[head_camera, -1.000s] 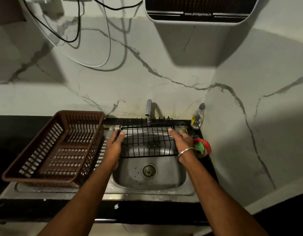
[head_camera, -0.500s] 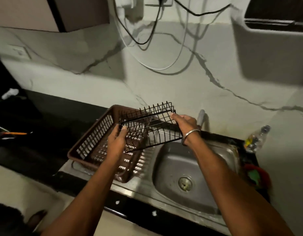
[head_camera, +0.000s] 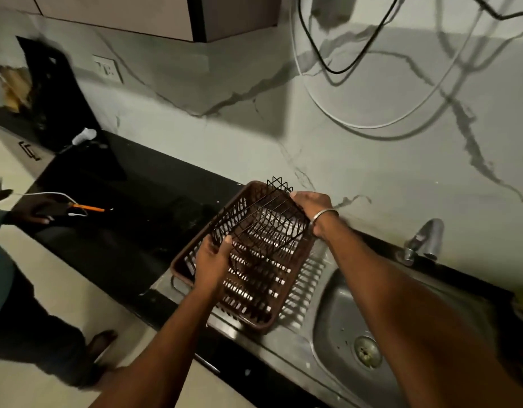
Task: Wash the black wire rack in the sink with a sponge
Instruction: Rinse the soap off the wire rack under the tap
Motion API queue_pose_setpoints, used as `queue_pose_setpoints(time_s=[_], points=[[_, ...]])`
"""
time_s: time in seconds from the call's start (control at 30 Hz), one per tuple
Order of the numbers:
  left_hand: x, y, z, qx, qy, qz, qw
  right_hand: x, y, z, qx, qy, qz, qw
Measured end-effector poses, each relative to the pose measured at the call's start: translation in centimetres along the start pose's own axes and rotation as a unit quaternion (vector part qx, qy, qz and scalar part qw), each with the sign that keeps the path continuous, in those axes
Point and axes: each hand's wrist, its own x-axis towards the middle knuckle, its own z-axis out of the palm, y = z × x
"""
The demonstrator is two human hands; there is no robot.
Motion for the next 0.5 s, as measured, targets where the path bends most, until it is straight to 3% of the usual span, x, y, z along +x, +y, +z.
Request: queue_pose_setpoints(time_s=[0.17, 0.5], points=[[3.0, -4.4, -0.3, -0.013, 0.023, -0.031, 0.999, 2.9, 1.0, 3.1, -0.081, -0.027, -0.013, 0.996], [1.2, -4.8, 3.7, 0.058, 0.108, -0.148, 0.981, 8.2, 7.0, 5.7, -0.198, -0.067, 0.045, 0.977]])
